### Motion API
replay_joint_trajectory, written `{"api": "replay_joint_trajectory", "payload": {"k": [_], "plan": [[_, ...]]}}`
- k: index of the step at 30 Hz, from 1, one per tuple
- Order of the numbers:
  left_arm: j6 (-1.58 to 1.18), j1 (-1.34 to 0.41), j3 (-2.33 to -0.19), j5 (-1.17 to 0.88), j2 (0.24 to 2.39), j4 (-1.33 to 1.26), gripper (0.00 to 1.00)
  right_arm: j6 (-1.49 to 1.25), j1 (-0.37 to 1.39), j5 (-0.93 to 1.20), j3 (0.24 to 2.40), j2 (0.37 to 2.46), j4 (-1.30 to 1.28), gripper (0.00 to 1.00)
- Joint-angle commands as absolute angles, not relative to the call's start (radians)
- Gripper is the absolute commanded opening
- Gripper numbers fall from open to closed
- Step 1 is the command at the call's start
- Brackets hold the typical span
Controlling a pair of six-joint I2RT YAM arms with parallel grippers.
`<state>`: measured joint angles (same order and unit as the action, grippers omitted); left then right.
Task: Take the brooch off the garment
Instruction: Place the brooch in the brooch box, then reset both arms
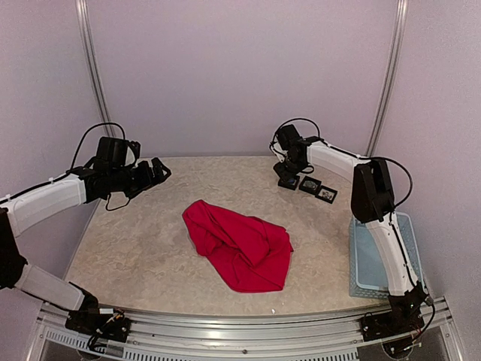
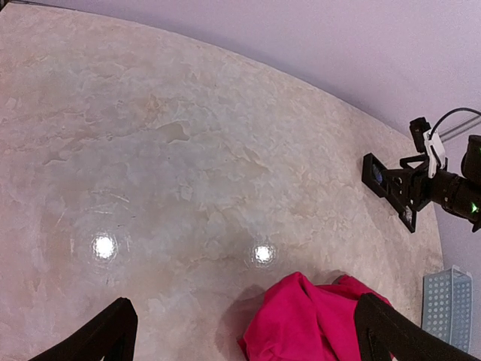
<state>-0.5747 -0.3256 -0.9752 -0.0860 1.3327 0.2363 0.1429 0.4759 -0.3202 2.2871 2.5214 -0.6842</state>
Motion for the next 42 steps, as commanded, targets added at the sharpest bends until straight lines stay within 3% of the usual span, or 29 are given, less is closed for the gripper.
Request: {"api": "replay_joint_trajectory", "payload": {"k": [1,13,31,42], "plan": [[-0.559,-0.313,-0.989,-0.078,1.358,0.22,0.99,0.094,0.468,-0.276,2.242,2.424,-0.674,0.66],[-0.555,-0.213,-0.929,-0.071,1.35,0.149,0.99,-0.047,0.405,-0.207,2.006,2.217,-0.56,0.77],[-0.424,0.026,-0.782,-0.005,1.24,0.055,0.99,-0.232,0.087,-0.141,1.237,1.685,-0.161,0.78],[-0.393,0.028,-0.66,0.081,1.006,0.009,0.99,-0.158,0.064,-0.139,0.714,1.242,0.306,0.79]]}}
